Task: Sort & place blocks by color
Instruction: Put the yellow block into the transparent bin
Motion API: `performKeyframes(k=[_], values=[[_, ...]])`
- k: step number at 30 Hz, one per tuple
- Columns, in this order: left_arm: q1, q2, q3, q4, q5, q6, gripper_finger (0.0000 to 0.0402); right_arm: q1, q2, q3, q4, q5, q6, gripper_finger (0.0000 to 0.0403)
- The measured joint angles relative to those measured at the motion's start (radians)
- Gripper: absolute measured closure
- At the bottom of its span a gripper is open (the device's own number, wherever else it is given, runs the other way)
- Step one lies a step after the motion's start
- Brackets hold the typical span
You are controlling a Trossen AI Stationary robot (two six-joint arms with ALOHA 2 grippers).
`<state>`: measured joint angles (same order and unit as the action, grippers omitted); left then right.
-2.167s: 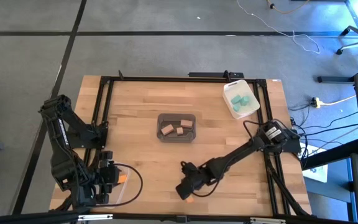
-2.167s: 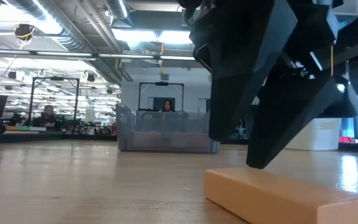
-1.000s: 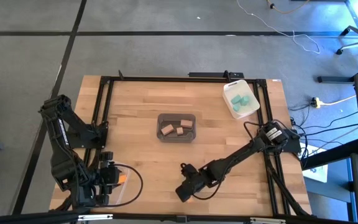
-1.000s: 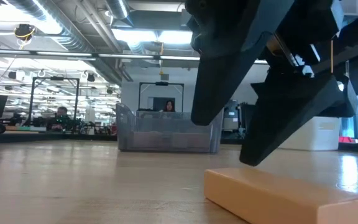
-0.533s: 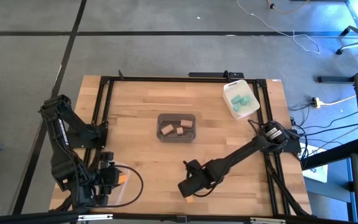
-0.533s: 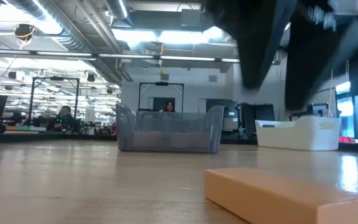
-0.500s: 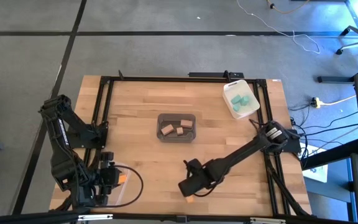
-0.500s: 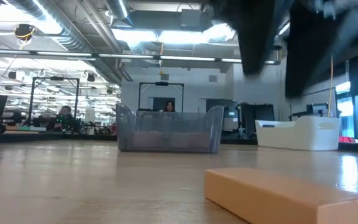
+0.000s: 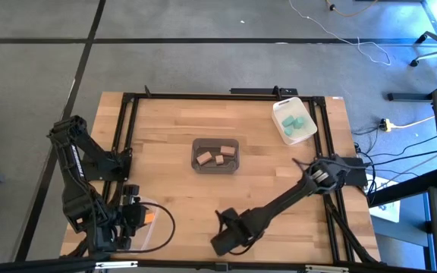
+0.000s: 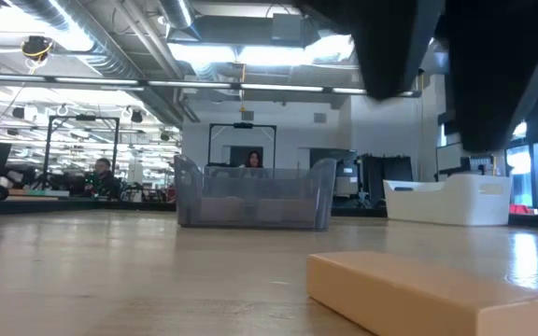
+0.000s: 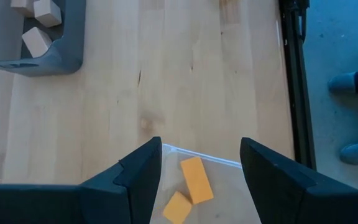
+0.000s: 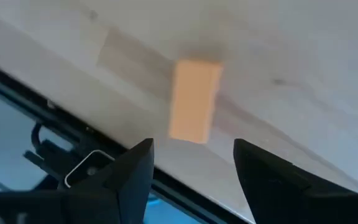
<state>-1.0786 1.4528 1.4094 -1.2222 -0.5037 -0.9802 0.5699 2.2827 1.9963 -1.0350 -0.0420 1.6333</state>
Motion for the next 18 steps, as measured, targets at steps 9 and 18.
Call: performKeyframes(k=[9, 18], values=[[0.000, 0.000, 0.000, -0.001, 0.000, 0.023, 0.0193, 0.003, 0.208, 0.284, -0.260, -0.005, -0.052, 0.0181], [0.000, 0.000, 0.000, 0.000, 0.000, 0.023, 0.0193, 0.003, 0.258, 0.327, -0.243, -0.008, -0.111, 0.0181]])
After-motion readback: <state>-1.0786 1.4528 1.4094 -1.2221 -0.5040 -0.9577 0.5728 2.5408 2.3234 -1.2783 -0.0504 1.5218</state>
